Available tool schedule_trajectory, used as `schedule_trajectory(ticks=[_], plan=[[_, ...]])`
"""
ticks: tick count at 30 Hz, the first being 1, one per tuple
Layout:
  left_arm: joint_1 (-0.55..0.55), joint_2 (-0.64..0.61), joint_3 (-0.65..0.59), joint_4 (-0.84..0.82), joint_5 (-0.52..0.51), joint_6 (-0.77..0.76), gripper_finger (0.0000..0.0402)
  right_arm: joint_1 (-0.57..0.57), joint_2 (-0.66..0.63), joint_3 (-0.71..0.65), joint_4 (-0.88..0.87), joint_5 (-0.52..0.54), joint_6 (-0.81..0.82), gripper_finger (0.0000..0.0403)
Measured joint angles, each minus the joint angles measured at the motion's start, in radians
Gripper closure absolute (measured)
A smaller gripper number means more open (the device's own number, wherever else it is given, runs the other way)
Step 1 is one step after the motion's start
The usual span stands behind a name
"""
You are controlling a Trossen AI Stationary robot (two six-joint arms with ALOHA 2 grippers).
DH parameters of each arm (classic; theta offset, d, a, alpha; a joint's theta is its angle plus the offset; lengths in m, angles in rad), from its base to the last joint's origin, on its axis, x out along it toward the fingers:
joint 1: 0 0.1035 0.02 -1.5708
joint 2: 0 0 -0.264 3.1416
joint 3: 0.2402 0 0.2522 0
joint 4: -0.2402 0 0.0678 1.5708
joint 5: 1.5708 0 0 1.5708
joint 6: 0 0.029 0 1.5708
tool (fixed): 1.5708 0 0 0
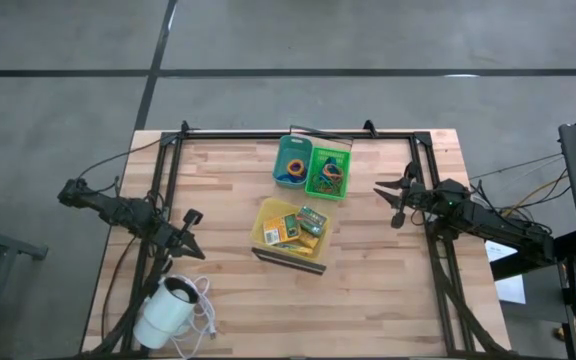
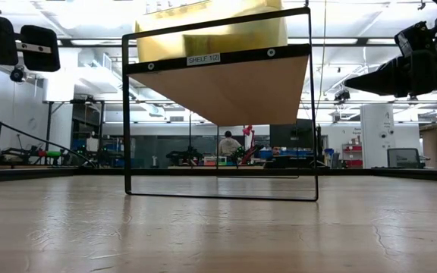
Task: Pick & Place Office Desk Supplies
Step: Return to Home Position
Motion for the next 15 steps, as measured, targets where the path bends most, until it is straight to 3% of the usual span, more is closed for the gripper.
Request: schedule_trajectory(ticks=[15], plan=[[0.0,0.0,0.0,0.0,0.0,0.0,0.039,0.0,0.0,0.0,0.0,0.0,0.0,0.0315]])
